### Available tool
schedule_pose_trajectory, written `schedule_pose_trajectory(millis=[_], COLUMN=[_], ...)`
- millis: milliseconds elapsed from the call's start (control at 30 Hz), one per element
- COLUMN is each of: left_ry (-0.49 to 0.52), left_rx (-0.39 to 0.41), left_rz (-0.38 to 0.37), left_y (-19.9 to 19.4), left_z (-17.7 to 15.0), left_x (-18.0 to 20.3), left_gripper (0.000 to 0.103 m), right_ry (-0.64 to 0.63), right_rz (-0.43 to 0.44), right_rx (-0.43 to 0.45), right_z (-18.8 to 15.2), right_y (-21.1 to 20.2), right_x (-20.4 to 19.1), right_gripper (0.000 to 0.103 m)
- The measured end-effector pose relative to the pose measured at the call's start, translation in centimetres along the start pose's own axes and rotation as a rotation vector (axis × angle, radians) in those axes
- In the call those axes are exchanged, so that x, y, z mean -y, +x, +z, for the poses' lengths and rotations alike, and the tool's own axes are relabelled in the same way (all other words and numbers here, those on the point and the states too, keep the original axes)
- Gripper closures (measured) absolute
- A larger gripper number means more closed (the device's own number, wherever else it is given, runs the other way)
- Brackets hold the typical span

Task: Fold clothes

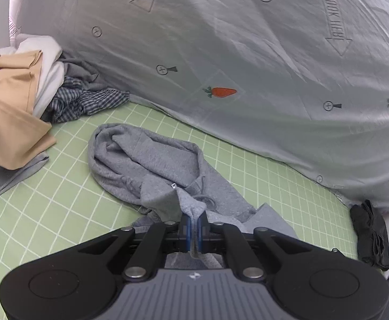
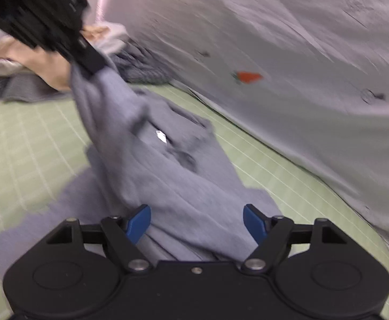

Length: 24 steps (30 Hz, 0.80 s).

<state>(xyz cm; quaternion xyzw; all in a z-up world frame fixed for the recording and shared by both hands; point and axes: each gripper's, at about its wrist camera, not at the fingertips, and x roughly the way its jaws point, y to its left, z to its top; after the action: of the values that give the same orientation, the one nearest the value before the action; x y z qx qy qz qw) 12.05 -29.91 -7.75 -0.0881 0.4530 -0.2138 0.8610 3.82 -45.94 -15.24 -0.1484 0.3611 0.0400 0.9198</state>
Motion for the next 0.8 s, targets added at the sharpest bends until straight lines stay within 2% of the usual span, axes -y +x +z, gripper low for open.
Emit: schedule_pose_trajectory(millis=[233, 367, 600, 800], left_ry=[-0.022, -0.011, 0.03, 0.08], left_rx=[-0.015, -0.013, -0.004, 0.007], left_rz=[0.038, 0.055, 0.076, 0.084], left_y=[0.9, 1.0, 0.8, 0.4], left_z=[0.1, 0.0, -0.4, -1.1], left_x=[-0.8, -0.8, -0.3, 0.4], left_gripper=[0.097, 0.097, 0.097, 0.097], right_ry=[0.045, 0.153, 0.353, 0.661], right_rz=[0.079, 0.079, 0.091, 0.116], right_rx=[0.047, 0.021, -0.018, -0.073], right_z=[1.4, 1.4, 0.7, -1.0], right_y=[0.0, 0.7, 0.8, 0.8], right_x=[-0.7, -0.1, 1.4, 3.7], right_gripper=[0.026, 0.026, 0.026, 0.026])
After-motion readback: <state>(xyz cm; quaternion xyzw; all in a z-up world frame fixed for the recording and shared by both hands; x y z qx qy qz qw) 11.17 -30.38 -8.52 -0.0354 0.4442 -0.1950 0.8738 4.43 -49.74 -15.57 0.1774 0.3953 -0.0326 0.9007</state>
